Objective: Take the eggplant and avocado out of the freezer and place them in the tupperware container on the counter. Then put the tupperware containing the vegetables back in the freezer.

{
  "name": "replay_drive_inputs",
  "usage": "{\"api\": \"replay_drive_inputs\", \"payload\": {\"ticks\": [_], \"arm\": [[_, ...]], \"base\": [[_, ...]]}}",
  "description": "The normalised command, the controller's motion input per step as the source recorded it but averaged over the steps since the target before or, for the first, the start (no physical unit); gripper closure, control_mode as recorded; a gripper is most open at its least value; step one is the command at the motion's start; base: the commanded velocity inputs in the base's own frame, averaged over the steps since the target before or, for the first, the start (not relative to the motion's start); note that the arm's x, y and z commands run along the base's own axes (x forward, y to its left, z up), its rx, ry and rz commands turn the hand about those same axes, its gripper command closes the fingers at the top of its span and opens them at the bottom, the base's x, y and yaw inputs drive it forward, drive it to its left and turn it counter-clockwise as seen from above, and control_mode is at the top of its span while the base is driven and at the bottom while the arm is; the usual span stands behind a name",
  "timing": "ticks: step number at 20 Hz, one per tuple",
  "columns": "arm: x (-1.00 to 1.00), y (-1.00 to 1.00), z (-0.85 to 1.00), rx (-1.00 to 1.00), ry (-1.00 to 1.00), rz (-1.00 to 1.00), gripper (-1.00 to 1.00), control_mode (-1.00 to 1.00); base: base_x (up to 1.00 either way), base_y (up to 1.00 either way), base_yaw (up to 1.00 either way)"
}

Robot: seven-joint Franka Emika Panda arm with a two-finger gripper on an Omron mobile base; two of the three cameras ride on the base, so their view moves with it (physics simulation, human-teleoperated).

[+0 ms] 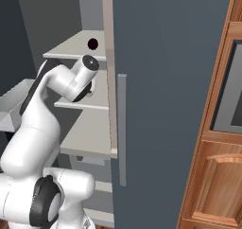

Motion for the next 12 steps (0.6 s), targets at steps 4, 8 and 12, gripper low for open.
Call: {"api": "replay_drive_inputs", "payload": {"ticks": [4, 8, 12], "arm": [[0.19, 0.14, -0.25, 0.00, 0.00, 0.00, -1.00, -1.00], [0.24, 0.09, -0.17, 0.00, 0.00, 0.00, -1.00, -1.00], [0.24, 0.07, -0.11, 0.00, 0.00, 0.00, -1.00, -1.00]], "base": [[0.00, 0.00, 0.00], [0.00, 0.00, 0.00], [0.00, 0.00, 0.00]]}}
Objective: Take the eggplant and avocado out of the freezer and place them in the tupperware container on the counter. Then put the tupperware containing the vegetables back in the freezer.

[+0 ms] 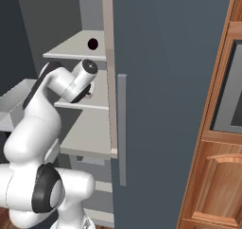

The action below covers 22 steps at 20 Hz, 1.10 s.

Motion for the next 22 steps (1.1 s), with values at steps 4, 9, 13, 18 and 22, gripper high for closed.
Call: {"api": "replay_drive_inputs", "payload": {"ticks": [4, 9, 13, 18, 22], "arm": [[0.21, 0.10, -0.18, 0.00, 0.00, 0.00, -1.00, -1.00], [0.17, 0.07, -0.20, 0.00, 0.00, 0.00, -1.00, -1.00], [0.20, 0.08, -0.20, 0.00, 0.00, 0.00, -1.00, -1.00], [0.25, 0.05, -0.14, 0.00, 0.00, 0.00, -1.00, -1.00], [0.27, 0.05, -0.16, 0.00, 0.00, 0.00, -1.00, -1.00]], "base": [[0.00, 0.00, 0.00], [0.00, 0.00, 0.00], [0.00, 0.00, 0.00], [0.00, 0.00, 0.00], [0.00, 0.00, 0.00]]}}
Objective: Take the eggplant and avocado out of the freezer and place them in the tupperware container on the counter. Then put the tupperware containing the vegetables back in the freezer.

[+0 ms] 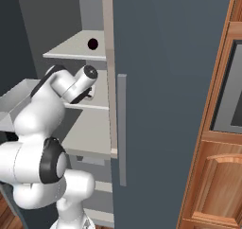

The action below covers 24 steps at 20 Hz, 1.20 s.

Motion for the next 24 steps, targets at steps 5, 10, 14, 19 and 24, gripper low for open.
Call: {"api": "replay_drive_inputs", "payload": {"ticks": [5, 10, 14, 19, 24], "arm": [[0.26, 0.07, -0.17, 0.00, 0.00, 0.00, -1.00, -1.00], [0.32, 0.07, -0.14, 0.01, 0.00, 0.00, -1.00, -1.00], [0.35, 0.06, -0.12, 0.02, 0.00, 0.00, -1.00, -1.00], [0.34, 0.07, -0.11, 0.02, 0.00, 0.00, -1.00, -1.00], [0.28, 0.06, -0.13, 0.01, 0.00, 0.00, -1.00, -1.00]], "base": [[0.00, 0.00, 0.00], [0.00, 0.00, 0.00], [0.00, 0.00, 0.00], [0.00, 0.00, 0.00], [0.00, 0.00, 0.00]]}}
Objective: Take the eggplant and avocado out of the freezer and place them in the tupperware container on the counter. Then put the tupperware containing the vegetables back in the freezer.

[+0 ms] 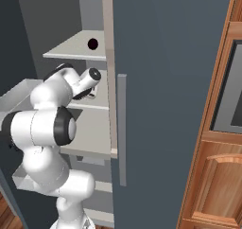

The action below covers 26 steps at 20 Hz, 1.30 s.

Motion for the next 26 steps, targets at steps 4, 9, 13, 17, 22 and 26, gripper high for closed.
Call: {"api": "replay_drive_inputs", "payload": {"ticks": [4, 9, 13, 17, 22, 26], "arm": [[0.28, 0.09, -0.15, 0.00, 0.00, 0.00, -1.00, -1.00], [0.25, 0.07, -0.15, 0.00, 0.00, 0.00, -1.00, -1.00], [0.27, 0.06, -0.08, 0.01, 0.00, 0.00, -1.00, -1.00], [0.27, 0.05, -0.11, 0.00, 0.00, 0.00, -1.00, -1.00], [0.23, 0.07, -0.17, 0.00, 0.00, 0.00, -1.00, -1.00], [0.22, 0.07, -0.18, 0.00, 0.00, 0.00, -1.00, -1.00]], "base": [[0.00, 0.00, 0.00], [0.00, 0.00, 0.00], [0.00, 0.00, 0.00], [0.00, 0.00, 0.00], [0.00, 0.00, 0.00], [0.00, 0.00, 0.00]]}}
